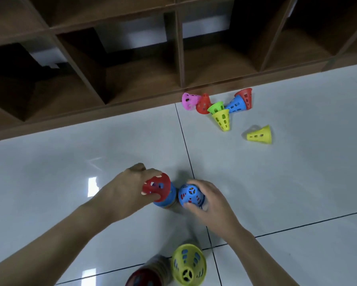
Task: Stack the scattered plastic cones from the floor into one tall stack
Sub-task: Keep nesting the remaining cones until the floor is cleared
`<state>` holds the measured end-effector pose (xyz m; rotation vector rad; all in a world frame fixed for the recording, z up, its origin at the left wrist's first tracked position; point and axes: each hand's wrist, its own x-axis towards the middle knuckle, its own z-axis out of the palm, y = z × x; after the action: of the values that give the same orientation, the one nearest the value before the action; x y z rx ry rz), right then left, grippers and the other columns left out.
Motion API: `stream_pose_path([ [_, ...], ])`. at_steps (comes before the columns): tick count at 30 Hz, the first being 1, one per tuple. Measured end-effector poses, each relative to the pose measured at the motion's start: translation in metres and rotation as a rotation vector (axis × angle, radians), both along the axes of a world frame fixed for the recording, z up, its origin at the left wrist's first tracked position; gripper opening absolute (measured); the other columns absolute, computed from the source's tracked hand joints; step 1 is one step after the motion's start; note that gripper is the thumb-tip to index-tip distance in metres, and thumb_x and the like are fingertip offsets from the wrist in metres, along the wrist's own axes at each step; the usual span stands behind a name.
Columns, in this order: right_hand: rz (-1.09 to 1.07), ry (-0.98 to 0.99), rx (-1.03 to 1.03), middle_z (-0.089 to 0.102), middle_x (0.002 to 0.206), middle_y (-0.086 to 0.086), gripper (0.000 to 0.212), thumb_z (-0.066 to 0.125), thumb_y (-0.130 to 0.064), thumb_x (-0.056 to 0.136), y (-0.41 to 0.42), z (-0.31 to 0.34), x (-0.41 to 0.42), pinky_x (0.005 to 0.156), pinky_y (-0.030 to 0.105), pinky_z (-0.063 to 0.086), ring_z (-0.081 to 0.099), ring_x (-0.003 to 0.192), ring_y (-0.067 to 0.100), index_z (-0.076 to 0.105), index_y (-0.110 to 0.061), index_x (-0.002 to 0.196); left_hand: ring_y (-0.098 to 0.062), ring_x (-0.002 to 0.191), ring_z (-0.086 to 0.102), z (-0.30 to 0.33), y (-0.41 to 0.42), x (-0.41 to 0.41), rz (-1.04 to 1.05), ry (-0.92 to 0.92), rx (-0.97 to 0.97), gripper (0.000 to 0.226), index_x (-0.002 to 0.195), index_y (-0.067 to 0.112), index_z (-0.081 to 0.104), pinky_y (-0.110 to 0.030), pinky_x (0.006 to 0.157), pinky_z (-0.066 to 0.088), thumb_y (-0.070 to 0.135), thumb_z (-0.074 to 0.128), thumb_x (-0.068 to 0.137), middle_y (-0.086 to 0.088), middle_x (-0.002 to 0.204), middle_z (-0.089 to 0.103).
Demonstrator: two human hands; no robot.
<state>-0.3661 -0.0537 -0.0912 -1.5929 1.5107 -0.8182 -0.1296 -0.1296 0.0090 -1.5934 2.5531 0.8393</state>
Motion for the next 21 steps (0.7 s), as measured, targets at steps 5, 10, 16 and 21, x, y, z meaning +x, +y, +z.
stream_pose_path([
  [5, -0.038, -0.070, 0.040, 0.055, 0.130, -0.024, 0.064, 0.070, -0.057, 0.075, -0.009, 0.002, -0.009, 0.102, 0.014, 0.040, 0.051, 0.123, -0.003, 0.057, -0.031, 0.131, -0.010, 0.103, 0.057, -0.017, -0.005, -0.010, -0.069, -0.063, 0.002, 0.064, 0.141, 0.042, 0.048, -0.015, 0.086, 0.046, 0.038, 0.075, 0.083, 0.014, 0.116, 0.046],
  [10, -0.366, -0.209, -0.002, 0.060, 0.127, -0.023, 0.044, 0.054, -0.053, 0.092, -0.033, 0.006, -0.047, 0.104, 0.025, 0.043, 0.054, 0.122, 0.001, 0.060, -0.026, 0.126, 0.002, 0.103, 0.055, -0.018, -0.017, -0.011, -0.123, -0.094, 0.021, 0.081, 0.142, 0.048, 0.039, -0.019, 0.087, 0.048, 0.073, 0.067, 0.070, 0.023, 0.119, 0.049],
  [16, -0.578, 0.074, -0.004, 0.051, 0.136, -0.005, 0.048, 0.068, -0.028, 0.092, -0.090, -0.013, -0.125, 0.112, 0.039, 0.039, 0.047, 0.129, 0.018, 0.053, -0.020, 0.137, 0.003, 0.080, 0.047, -0.029, -0.065, -0.032, -0.270, -0.079, -0.081, 0.082, 0.127, 0.035, 0.058, -0.018, 0.079, 0.039, 0.088, 0.014, 0.082, 0.018, 0.109, 0.061],
  [21, -0.642, 0.180, 0.071, 0.038, 0.150, 0.006, 0.069, 0.072, -0.020, 0.087, -0.134, -0.012, -0.182, 0.115, 0.031, 0.030, 0.036, 0.140, 0.023, 0.040, -0.017, 0.148, -0.015, 0.103, 0.061, -0.065, -0.130, -0.070, -0.302, -0.127, -0.109, 0.057, 0.140, 0.027, 0.048, -0.030, 0.093, 0.048, 0.062, 0.045, 0.096, 0.006, 0.132, 0.051],
])
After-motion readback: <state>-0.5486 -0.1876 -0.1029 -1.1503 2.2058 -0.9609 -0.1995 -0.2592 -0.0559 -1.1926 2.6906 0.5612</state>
